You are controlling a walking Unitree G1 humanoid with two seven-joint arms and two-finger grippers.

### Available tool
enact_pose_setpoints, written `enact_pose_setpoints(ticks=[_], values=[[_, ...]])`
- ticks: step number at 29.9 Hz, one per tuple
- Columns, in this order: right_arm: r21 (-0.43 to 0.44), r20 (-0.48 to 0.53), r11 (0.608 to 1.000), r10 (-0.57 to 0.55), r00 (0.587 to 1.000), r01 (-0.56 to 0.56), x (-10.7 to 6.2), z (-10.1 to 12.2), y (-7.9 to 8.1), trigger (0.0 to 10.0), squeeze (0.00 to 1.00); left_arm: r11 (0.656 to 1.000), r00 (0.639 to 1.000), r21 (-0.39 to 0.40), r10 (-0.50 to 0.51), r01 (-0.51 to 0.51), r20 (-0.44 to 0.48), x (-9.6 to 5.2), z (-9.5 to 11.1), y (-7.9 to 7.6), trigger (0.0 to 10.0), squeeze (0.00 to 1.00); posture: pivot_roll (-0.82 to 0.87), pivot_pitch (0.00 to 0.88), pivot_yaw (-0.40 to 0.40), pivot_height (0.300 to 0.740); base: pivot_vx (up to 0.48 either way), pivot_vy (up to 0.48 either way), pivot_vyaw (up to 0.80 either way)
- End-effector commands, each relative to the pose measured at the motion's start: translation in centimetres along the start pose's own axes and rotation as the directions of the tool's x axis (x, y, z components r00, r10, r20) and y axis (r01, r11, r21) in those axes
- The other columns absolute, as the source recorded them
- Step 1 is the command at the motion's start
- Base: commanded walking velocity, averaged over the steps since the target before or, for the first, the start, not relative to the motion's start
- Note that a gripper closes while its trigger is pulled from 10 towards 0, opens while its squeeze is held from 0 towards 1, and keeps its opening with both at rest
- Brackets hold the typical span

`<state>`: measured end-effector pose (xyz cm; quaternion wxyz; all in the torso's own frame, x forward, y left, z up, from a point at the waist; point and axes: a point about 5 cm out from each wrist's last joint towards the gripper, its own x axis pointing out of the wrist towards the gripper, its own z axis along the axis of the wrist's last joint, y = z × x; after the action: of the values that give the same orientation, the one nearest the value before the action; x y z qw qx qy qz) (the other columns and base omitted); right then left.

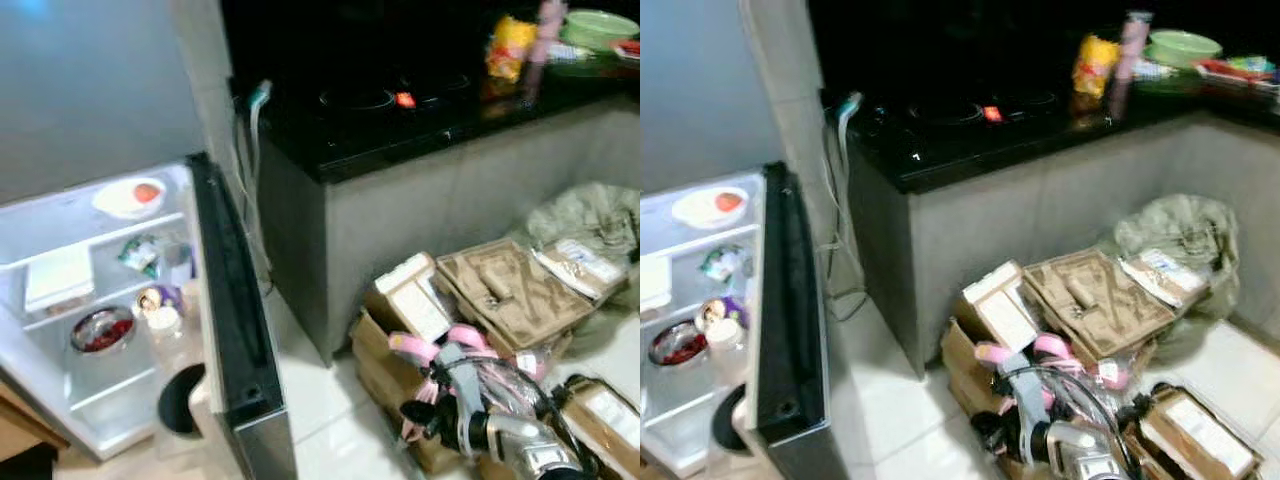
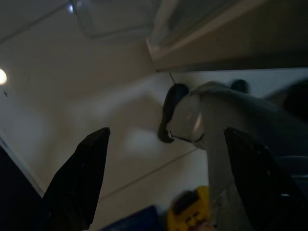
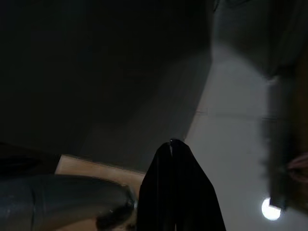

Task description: Restocking fridge

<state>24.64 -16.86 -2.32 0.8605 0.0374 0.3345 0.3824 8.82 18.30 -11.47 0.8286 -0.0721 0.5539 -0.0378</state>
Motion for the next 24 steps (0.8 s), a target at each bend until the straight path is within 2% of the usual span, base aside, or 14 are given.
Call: enact_pose_setpoints(ticks=[1, 2, 5, 9, 10, 12, 15, 20, 24], values=[[0.000, -0.027, 0.999, -0.035, 0.999, 0.036, -0.5, -0.8, -0.4, 10.0, 0.00, 1.000, 0.997, -0.004, -0.030, 0.029, -0.076, -0.1, -1.9, -0.9, 10.0, 0.00, -0.10, 0.000, -0.028, 0.740, 0.000, 0.000, 0.77], [0.024, -0.055, 0.997, -0.071, 0.996, 0.072, -0.9, -1.9, -0.5, 10.0, 0.00, 1.000, 0.997, 0.000, -0.029, 0.029, -0.078, -0.1, -1.9, -0.9, 10.0, 0.00, -0.10, 0.000, -0.028, 0.740, 0.000, 0.000, 0.76], [0.036, -0.075, 0.994, -0.097, 0.992, 0.100, -1.1, -2.5, -0.6, 10.0, 0.00, 1.000, 0.996, 0.002, -0.029, 0.029, -0.079, -0.1, -1.9, -0.9, 10.0, 0.00, -0.10, 0.000, -0.028, 0.740, 0.000, 0.000, 0.77], [0.112, -0.151, 0.974, -0.179, 0.972, 0.197, -2.2, -5.4, -0.7, 10.0, 0.00, 1.000, 0.996, 0.010, -0.026, 0.027, -0.082, -0.1, -1.9, -0.8, 10.0, 0.00, -0.10, 0.000, -0.025, 0.740, 0.000, 0.000, 0.76], [0.112, -0.151, 0.974, -0.179, 0.972, 0.197, -2.2, -5.4, -0.7, 10.0, 0.00, 1.000, 0.996, 0.010, -0.026, 0.027, -0.082, -0.1, -1.9, -0.8, 10.0, 0.00, -0.10, 0.000, -0.025, 0.740, 0.000, 0.000, 0.76], [0.162, -0.205, 0.955, -0.216, 0.955, 0.250, -3.2, -7.4, -0.5, 10.0, 0.00, 1.000, 0.996, 0.018, -0.024, 0.025, -0.085, -0.1, -2.0, -0.8, 10.0, 0.00, -0.10, 0.000, -0.025, 0.740, 0.000, 0.000, 0.76], [0.170, -0.212, 0.951, -0.221, 0.952, 0.259, -3.3, -7.8, -0.4, 10.0, 0.00, 1.000, 0.996, 0.019, -0.023, 0.025, -0.085, -0.1, -2.0, -0.8, 10.0, 0.00, -0.10, 0.000, -0.025, 0.740, 0.000, 0.000, 0.76], [0.228, -0.256, 0.924, -0.248, 0.934, 0.308, -4.3, -9.9, 0.1, 10.0, 0.00, 0.999, 0.996, 0.025, -0.022, 0.025, -0.087, -0.2, -2.0, -0.7, 10.0, 0.00, -0.10, 0.000, -0.020, 0.740, 0.000, 0.000, 0.76], [0.228, -0.261, 0.916, -0.270, 0.927, 0.331, -4.5, -10.2, 0.0, 10.0, 0.00, 0.999, 0.996, 0.026, -0.021, 0.023, -0.087, -0.2, -2.1, -0.6, 10.0, 0.00, -0.10, 0.000, -0.020, 0.740, 0.000, 0.000, 0.76]])
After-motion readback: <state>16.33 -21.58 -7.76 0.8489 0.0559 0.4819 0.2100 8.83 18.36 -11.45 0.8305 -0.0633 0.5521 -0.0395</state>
